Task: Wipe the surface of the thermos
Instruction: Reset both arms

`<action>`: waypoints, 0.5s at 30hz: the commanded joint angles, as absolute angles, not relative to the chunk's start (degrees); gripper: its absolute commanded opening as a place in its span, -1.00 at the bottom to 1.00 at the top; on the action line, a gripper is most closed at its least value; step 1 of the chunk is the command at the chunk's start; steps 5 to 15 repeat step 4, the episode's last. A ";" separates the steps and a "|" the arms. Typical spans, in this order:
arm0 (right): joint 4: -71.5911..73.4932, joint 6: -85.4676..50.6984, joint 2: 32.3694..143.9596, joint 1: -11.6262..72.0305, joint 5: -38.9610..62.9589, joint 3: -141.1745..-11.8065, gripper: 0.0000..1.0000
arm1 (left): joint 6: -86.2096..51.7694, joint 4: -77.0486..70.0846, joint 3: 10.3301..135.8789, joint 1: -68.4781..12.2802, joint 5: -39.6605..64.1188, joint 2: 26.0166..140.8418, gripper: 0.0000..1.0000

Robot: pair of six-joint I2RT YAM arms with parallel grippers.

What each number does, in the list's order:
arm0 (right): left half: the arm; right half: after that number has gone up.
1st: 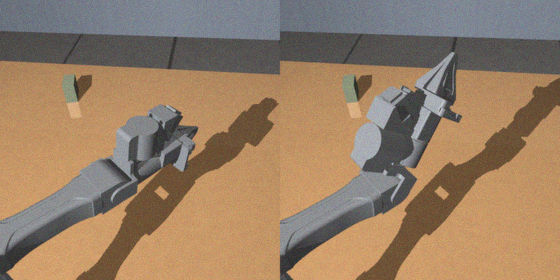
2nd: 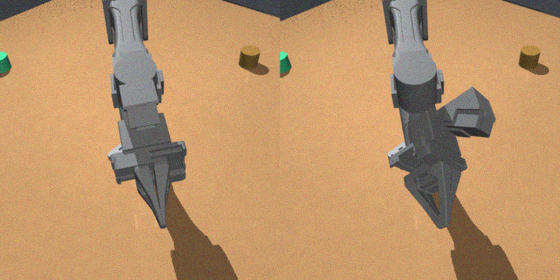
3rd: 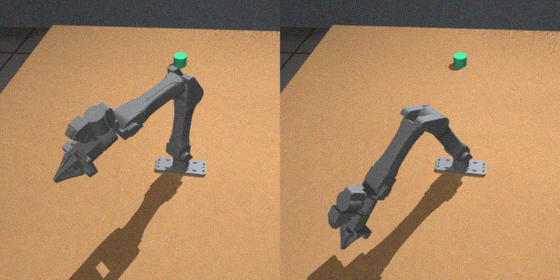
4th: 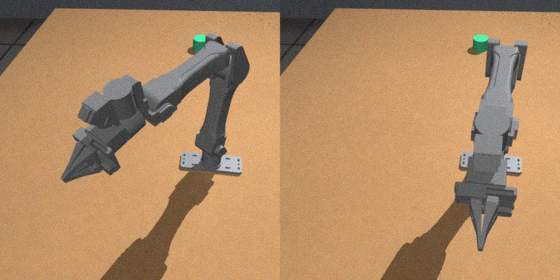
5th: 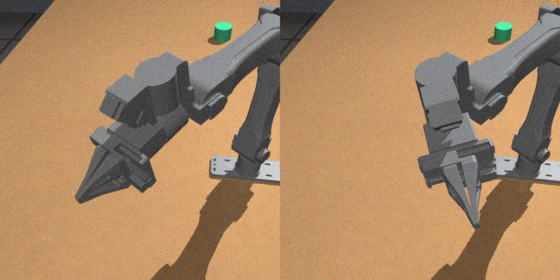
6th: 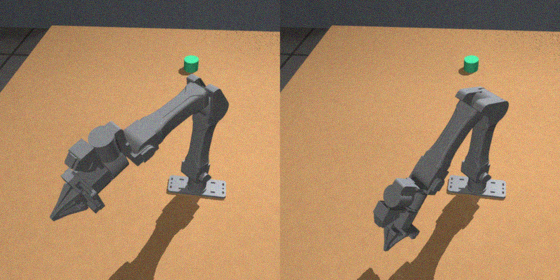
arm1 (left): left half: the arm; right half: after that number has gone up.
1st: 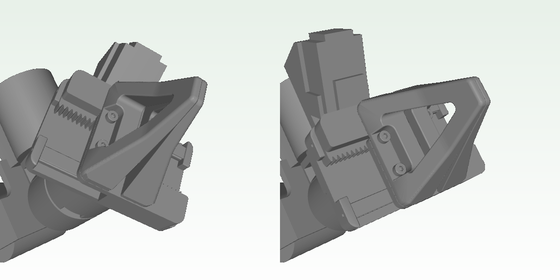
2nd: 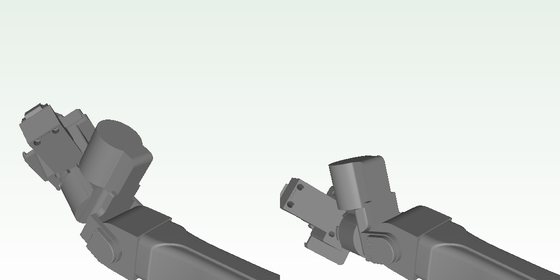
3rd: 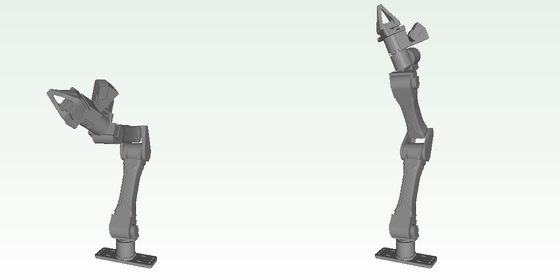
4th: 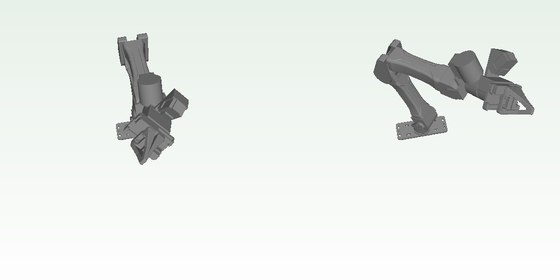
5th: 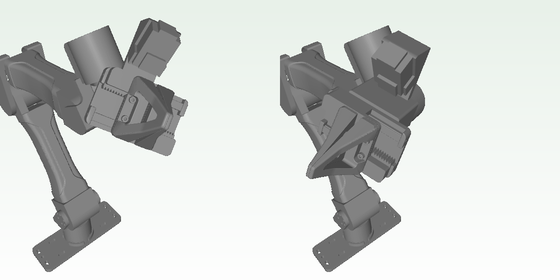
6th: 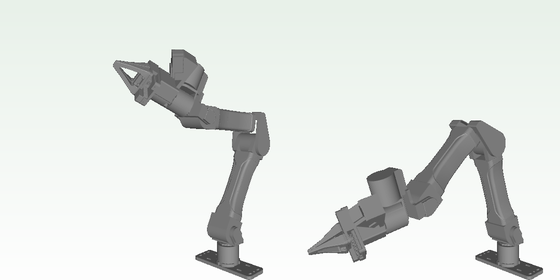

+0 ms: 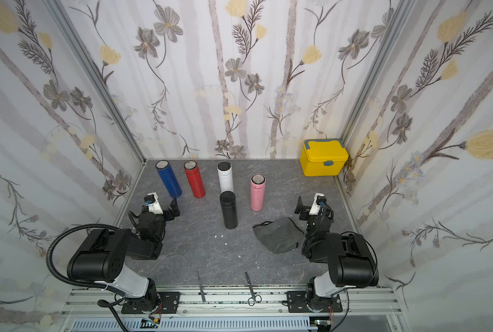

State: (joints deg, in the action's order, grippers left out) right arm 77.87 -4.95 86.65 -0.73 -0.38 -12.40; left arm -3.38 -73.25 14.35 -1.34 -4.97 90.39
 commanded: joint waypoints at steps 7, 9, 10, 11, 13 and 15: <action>73.34 -0.84 86.27 0.71 -0.49 -12.30 1.00 | -2.97 -74.03 14.68 -1.32 -5.71 90.46 1.00; 73.34 -0.84 86.27 0.71 -0.49 -12.30 1.00 | -2.97 -74.03 14.68 -1.32 -5.71 90.46 1.00; 73.34 -0.84 86.27 0.71 -0.49 -12.30 1.00 | -2.97 -74.03 14.68 -1.32 -5.71 90.46 1.00; 73.34 -0.84 86.27 0.71 -0.49 -12.30 1.00 | -2.97 -74.03 14.68 -1.32 -5.71 90.46 1.00; 73.34 -0.84 86.27 0.71 -0.49 -12.30 1.00 | -2.97 -74.03 14.68 -1.32 -5.71 90.46 1.00; 73.34 -0.84 86.27 0.71 -0.49 -12.30 1.00 | -2.97 -74.03 14.68 -1.32 -5.71 90.46 1.00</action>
